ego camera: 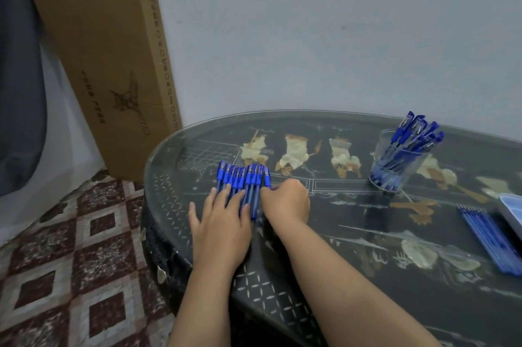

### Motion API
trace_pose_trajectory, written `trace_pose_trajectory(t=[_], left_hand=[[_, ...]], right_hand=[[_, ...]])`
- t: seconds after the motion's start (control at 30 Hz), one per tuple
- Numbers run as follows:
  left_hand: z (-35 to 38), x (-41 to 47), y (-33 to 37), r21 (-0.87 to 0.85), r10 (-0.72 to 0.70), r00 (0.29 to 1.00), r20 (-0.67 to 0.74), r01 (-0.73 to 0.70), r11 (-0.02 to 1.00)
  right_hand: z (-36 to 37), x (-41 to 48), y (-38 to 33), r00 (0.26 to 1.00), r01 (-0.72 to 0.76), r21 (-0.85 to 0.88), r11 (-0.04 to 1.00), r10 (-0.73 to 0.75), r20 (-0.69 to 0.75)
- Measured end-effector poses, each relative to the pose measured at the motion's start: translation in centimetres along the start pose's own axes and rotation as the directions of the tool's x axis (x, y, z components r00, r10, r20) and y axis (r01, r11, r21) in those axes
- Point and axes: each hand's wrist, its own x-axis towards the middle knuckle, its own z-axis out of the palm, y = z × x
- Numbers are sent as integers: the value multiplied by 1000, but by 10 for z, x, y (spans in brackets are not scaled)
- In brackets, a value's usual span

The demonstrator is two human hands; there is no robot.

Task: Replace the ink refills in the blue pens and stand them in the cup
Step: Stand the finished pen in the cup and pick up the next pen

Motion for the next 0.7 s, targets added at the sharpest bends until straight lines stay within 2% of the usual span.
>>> trace_pose_trajectory(t=[0.23, 0.37, 0.53, 0.7], left_hand=[[-2, 1, 0, -41, 13, 999, -35, -14, 999], [-4, 2, 5, -68, 56, 990, -127, -65, 996], [1, -3, 42, -165, 237, 947, -218, -275, 947], [21, -21, 94, -249, 443, 885, -145, -466, 849]], right_hand=[[-33, 6, 12, 1000, 6, 68, 998, -6, -6], [-60, 11, 43, 991, 84, 3, 996, -83, -105], [-104, 14, 100, 954, 206, -60, 977, -214, -210], [-151, 9, 152, 880, 359, -162, 919, -391, -268]])
